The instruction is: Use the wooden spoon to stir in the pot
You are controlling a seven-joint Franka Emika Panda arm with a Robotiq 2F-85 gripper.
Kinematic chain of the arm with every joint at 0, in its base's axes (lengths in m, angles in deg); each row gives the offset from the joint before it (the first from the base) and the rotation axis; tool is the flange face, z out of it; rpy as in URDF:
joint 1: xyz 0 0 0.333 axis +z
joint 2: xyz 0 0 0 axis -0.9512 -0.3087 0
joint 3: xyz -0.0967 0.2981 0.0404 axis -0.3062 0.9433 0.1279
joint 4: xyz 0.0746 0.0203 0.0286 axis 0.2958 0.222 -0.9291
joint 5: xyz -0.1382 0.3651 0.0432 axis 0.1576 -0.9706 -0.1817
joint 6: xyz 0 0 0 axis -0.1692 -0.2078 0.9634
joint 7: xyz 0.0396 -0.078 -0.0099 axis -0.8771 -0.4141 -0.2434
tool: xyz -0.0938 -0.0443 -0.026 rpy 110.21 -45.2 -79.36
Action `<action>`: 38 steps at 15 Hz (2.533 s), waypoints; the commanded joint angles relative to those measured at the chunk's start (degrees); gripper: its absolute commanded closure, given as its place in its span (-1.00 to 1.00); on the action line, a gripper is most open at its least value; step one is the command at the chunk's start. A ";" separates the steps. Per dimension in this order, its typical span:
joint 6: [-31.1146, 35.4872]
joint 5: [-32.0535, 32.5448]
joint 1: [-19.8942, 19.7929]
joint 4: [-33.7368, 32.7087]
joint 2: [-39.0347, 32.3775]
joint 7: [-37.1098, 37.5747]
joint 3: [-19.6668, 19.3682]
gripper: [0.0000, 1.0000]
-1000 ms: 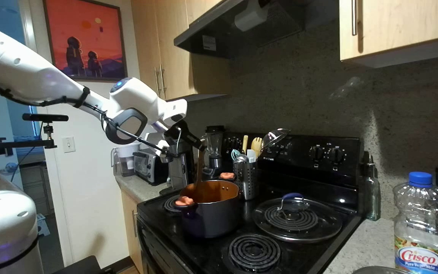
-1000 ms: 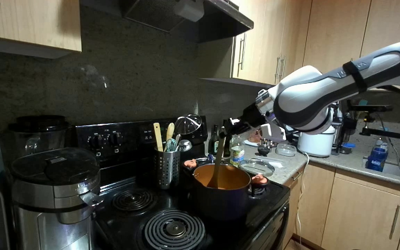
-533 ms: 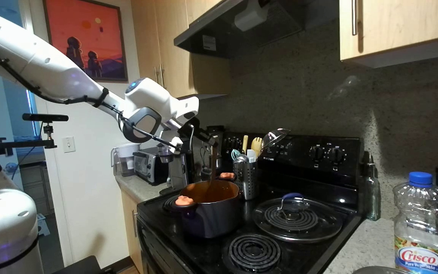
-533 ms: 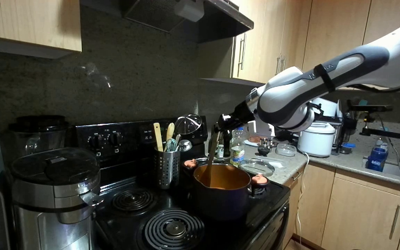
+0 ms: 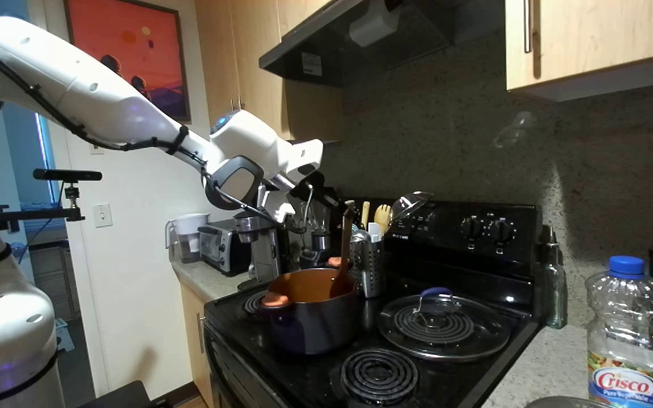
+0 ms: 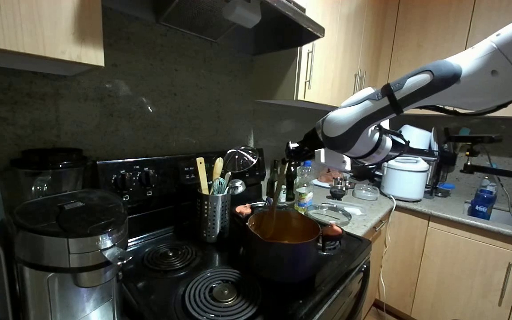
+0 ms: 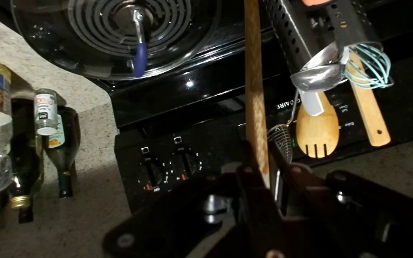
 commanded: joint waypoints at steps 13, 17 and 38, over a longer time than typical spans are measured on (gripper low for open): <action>-2.42 5.19 -6.23 13.48 11.72 -0.98 1.81 0.88; -4.64 7.16 -7.13 17.71 18.27 -1.00 3.81 0.88; 8.77 4.83 -2.02 11.74 5.26 2.49 8.32 0.88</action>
